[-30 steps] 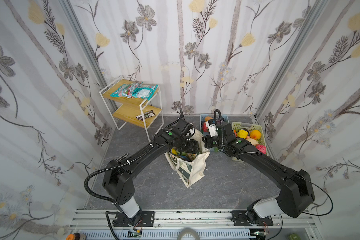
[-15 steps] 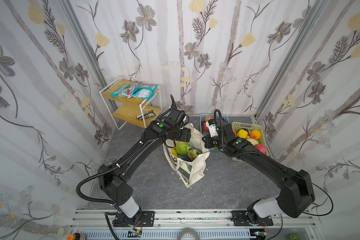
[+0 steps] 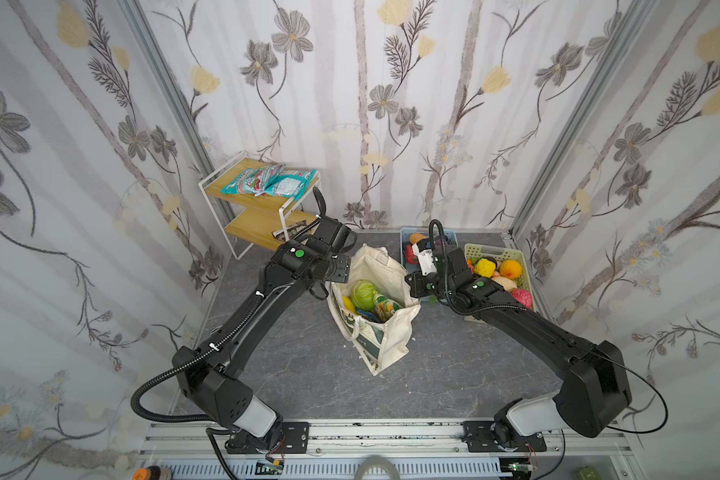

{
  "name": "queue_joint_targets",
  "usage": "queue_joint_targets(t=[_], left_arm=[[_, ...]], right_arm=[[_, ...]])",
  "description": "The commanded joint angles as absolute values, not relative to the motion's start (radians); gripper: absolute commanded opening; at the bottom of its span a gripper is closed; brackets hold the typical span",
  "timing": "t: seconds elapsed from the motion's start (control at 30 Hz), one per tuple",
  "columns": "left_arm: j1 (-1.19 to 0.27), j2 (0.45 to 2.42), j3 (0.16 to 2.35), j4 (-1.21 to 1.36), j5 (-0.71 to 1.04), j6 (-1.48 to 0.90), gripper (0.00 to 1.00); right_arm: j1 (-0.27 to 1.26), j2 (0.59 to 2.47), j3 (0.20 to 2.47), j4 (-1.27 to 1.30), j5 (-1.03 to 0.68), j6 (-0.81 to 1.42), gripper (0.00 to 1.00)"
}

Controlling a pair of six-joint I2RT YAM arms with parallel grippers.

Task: Place the food into the grocery bag and tie it
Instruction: 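Grasp the near tote handle with the left gripper while the right gripper releases and rises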

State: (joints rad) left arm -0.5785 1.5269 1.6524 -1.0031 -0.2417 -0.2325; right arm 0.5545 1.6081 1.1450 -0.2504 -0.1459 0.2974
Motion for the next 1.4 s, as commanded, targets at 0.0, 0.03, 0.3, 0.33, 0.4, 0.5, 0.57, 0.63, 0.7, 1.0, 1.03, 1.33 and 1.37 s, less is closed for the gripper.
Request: queue_joint_targets(t=[0.0, 0.03, 0.3, 0.33, 0.4, 0.5, 0.57, 0.63, 0.7, 1.0, 1.03, 1.33, 1.37], left_arm=[[-0.575, 1.512, 1.609, -1.005, -0.217, -0.255, 0.73], [-0.575, 1.509, 1.594, -0.995, -0.204, -0.263, 0.73], [-0.576, 1.515, 1.526, -0.941, -0.131, -0.296, 0.62], [-0.576, 1.516, 1.522, -0.933, -0.117, -0.298, 0.59], [-0.576, 1.518, 1.519, -0.92, -0.098, -0.299, 0.55], [-0.573, 1.522, 1.517, -0.909, -0.082, -0.298, 0.42], [-0.568, 1.521, 1.517, -0.902, -0.068, -0.299, 0.33], [-0.56, 1.521, 1.513, -0.894, -0.048, -0.303, 0.23], [-0.553, 1.516, 1.508, -0.886, -0.037, -0.305, 0.15], [-0.504, 1.49, 1.511, -0.881, 0.001, -0.271, 0.0], [-0.499, 1.486, 1.51, -0.881, 0.007, -0.265, 0.0], [-0.473, 1.449, 1.488, -0.861, 0.064, -0.23, 0.0], [-0.473, 1.447, 1.486, -0.859, 0.066, -0.229, 0.0]], right_arm=[[0.556, 1.604, 1.148, -0.233, -0.144, 0.303, 0.0], [0.556, 1.604, 1.148, -0.234, -0.143, 0.304, 0.0], [0.561, 1.604, 1.154, -0.242, -0.14, 0.306, 0.0], [0.562, 1.576, 1.154, -0.244, -0.139, 0.307, 0.0], [0.564, 1.568, 1.152, -0.246, -0.137, 0.308, 0.0], [0.567, 1.56, 1.152, -0.252, -0.133, 0.308, 0.0], [0.567, 1.553, 1.152, -0.255, -0.13, 0.308, 0.02], [0.568, 1.543, 1.151, -0.258, -0.129, 0.31, 0.06], [0.567, 1.53, 1.148, -0.258, -0.127, 0.311, 0.09], [0.566, 1.465, 1.159, -0.268, -0.117, 0.313, 0.35], [0.565, 1.453, 1.161, -0.269, -0.111, 0.312, 0.38], [0.474, 1.37, 1.158, -0.262, 0.01, 0.323, 0.52], [0.458, 1.372, 1.158, -0.261, 0.009, 0.324, 0.54]])
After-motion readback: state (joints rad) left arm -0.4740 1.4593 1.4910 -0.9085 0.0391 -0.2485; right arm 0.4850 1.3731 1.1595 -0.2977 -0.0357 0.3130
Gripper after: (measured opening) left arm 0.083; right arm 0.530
